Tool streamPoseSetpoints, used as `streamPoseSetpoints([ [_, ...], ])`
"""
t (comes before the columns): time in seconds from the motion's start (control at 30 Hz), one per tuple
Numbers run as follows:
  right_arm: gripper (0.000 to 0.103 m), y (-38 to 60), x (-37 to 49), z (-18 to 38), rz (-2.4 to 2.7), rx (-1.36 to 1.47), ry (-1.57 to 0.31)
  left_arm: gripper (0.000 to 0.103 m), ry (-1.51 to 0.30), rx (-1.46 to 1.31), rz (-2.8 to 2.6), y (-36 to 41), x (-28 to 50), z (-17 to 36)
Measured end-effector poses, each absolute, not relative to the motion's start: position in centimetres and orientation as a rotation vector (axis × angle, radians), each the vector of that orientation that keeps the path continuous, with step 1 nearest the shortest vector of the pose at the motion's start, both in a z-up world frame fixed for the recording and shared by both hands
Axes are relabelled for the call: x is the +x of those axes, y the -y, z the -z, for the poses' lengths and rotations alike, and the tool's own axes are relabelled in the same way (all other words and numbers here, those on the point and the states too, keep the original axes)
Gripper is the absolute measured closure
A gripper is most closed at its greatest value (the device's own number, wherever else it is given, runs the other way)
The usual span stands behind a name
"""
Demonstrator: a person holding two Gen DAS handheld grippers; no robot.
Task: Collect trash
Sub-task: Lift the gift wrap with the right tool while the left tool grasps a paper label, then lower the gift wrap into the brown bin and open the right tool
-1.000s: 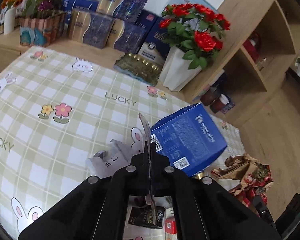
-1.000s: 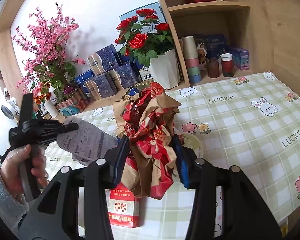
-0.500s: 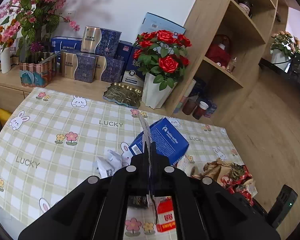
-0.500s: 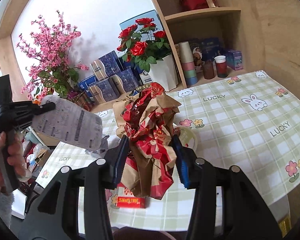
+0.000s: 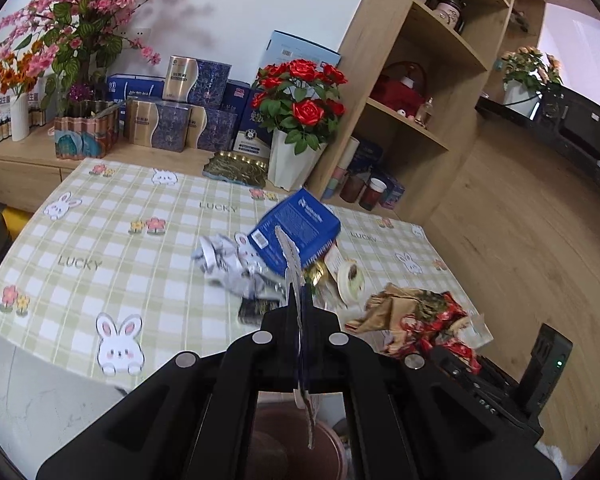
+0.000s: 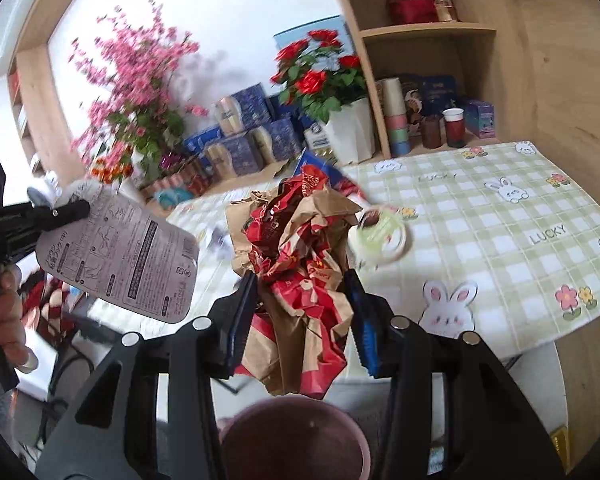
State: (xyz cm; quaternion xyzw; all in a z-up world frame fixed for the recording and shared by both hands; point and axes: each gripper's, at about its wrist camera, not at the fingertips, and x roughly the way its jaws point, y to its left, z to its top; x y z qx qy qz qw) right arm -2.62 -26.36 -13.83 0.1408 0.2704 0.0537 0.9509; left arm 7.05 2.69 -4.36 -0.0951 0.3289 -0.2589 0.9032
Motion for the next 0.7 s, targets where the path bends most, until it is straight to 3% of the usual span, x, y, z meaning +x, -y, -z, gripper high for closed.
streamPoseSetpoints([
  [0.27,0.057,23.9,-5.5,19.0,-0.171,0.288,-0.677,0.102,-0.723,-0.200,0.517,-4.3,1.3,7.9],
  [0.7,0.057,19.5,-2.5,33.5,-0.217,0.254,-1.125,0.102,-0.787,-0.176,0.471,-5.2,-1.5,12.8],
])
